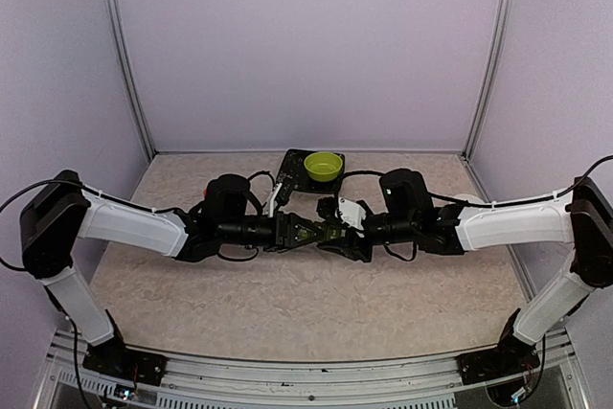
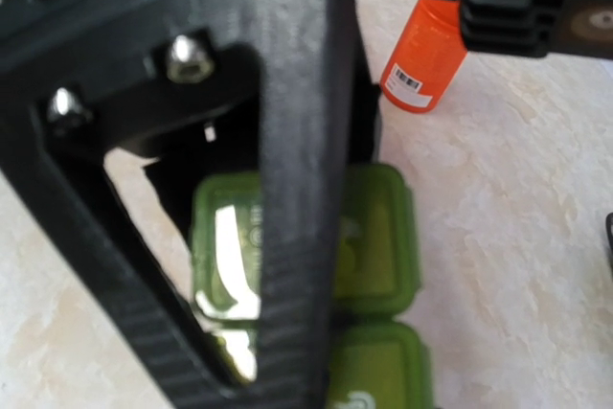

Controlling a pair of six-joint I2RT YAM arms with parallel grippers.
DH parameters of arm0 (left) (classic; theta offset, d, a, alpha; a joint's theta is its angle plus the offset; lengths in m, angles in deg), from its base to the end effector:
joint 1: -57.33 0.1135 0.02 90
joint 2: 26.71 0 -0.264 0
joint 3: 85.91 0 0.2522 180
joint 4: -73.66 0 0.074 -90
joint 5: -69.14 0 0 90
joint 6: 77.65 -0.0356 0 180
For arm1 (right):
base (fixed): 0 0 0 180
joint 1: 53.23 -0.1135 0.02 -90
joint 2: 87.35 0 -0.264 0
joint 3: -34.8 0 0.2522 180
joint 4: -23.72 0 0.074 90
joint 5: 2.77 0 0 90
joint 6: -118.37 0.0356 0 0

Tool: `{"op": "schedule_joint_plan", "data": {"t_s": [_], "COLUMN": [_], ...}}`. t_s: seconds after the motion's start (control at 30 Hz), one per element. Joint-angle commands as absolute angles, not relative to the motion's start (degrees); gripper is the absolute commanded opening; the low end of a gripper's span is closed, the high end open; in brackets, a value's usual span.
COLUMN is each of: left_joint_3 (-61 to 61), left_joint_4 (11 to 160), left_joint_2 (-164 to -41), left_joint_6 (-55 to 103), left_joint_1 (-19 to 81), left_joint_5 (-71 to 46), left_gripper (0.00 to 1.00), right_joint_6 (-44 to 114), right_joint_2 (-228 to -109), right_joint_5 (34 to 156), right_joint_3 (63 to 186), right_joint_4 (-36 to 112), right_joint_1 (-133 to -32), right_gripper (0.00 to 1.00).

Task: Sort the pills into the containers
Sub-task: Pass from the right arm to the left

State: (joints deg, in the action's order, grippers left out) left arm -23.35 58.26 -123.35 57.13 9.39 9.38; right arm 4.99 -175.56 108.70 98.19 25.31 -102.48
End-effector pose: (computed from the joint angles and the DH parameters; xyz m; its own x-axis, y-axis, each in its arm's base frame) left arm 0.2270 -0.2783 0.2009 -0.8292 0.0106 -0.5588 0.5310 0.3269 -0.7818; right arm 0.2099 0.2635 0.2239 0.0982 -0.4518 -0.8867 -0.9587 0.1959 -0.2060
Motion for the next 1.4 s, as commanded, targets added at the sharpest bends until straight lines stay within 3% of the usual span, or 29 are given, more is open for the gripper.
{"op": "schedule_joint_plan", "data": {"t_s": [0.0,0.2,0.4,0.6,0.7,0.83,0.93,1.37], "left_joint_3": [-21.7,-21.9,-22.0,-22.2,-22.4,-23.4,-24.1,-27.9], "left_joint_4": [56.7,55.6,54.6,54.7,54.4,52.3,51.4,40.6], "left_joint_2": [-124.5,-124.8,-124.9,-124.8,-124.9,-124.8,-124.0,-120.4], "left_joint_6": [57.3,57.9,58.3,58.4,58.8,60.5,61.8,70.7], "left_joint_1": [9.3,9.3,9.4,9.4,9.4,9.4,9.4,9.2], "left_joint_5": [9.8,10.3,10.7,11.0,10.7,10.4,10.0,13.6], "left_gripper": [0.42,0.39,0.28,0.24,0.23,0.23,0.23,0.24], "right_joint_6": [4.5,4.3,4.1,3.9,4.2,5.4,6.0,7.0], "right_joint_2": [-174.6,-175.1,-175.0,-175.2,-175.1,-173.4,-171.0,-165.2], "right_joint_5": [108.7,108.6,108.2,107.9,107.7,107.2,106.7,107.1], "right_joint_3": [98.1,98.2,98.0,97.7,97.4,95.6,93.2,85.7], "right_joint_4": [24.5,24.8,24.7,24.4,23.8,21.3,19.3,10.4], "right_joint_1": [-103.3,-103.4,-103.5,-103.5,-103.4,-103.5,-103.5,-103.6], "right_gripper": [0.45,0.45,0.45,0.47,0.56,0.80,0.93,0.94]}}
